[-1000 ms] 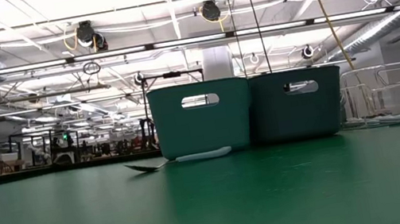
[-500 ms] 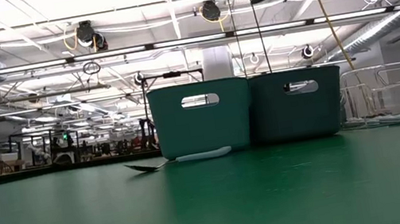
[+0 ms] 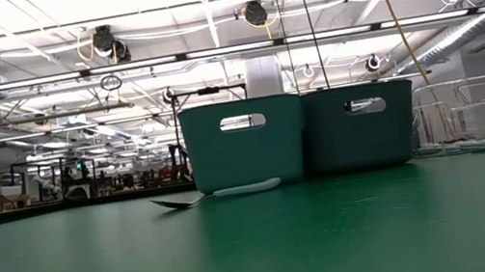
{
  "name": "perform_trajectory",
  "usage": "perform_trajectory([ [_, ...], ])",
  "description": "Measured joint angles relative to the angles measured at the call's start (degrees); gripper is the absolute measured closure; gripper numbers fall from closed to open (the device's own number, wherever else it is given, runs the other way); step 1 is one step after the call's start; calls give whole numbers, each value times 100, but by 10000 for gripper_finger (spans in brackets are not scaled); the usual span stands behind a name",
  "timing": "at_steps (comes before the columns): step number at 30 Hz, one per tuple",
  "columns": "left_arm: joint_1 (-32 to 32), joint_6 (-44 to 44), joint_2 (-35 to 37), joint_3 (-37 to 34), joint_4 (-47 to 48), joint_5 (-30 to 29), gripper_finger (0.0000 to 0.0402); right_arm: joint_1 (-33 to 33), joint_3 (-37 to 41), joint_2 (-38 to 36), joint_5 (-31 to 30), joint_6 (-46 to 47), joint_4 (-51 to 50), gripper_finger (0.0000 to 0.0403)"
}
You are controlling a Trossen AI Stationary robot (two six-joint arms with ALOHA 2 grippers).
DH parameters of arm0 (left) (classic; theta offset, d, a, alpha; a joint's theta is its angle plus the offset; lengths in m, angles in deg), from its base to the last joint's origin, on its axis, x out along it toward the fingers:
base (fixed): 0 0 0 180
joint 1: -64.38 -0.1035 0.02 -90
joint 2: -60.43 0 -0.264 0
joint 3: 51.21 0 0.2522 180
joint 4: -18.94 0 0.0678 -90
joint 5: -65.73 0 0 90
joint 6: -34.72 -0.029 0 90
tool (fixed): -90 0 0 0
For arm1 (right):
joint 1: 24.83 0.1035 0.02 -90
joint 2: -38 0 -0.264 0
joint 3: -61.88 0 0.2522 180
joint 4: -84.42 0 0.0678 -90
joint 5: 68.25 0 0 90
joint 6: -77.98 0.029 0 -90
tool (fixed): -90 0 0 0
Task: Sort silverware by color (type)
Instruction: Put the blue spoon into the blue bin
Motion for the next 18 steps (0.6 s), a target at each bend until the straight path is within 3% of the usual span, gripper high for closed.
perform_trajectory([
  [6,72,206,51,1,-559,56,197,243,0,259,-27,441,-151,351],
  [18,306,480,-15,0,-316,-282,197,125,-4,451,-778,796,-662,351],
])
